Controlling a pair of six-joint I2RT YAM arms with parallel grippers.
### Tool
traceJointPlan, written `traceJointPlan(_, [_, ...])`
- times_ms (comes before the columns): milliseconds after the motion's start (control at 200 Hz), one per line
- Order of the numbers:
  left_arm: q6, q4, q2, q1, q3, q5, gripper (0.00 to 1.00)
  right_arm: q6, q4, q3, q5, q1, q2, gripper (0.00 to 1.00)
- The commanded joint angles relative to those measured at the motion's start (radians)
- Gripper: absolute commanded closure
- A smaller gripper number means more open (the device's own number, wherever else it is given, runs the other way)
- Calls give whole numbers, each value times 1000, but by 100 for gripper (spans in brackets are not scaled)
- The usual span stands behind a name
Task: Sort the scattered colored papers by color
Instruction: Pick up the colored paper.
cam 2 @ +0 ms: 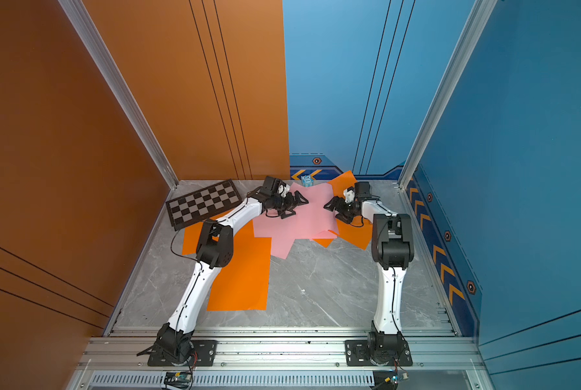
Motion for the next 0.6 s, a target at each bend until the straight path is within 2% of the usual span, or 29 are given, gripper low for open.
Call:
traceJointPlan(0, [-18,-88,87,-11,-7,17,2,75,21,-63,-131,24,18,17])
traceJointPlan(100, [-23,-88,90,-12,1,28,2,67,10,-69,-139,36,-7,17])
traceJointPlan(190, [-33,-78,89,-12,4,39,2,49,-10,-84,-101,43,-37,22])
traceJointPlan(405, [-46,-60,85,-11,4,51,2,40,-24,-106,-68,52,-64,41])
traceJointPlan(460, [-48,-57,86,-13,1,53,2,40,-24,-111,-59,55,-74,58])
traceJointPlan(490, [-50,-57,86,-12,2,55,2,39,-23,-114,-60,56,-81,63])
traceJointPlan(596, [-48,-56,82,-13,-1,58,2,41,-23,-123,-44,55,-112,64])
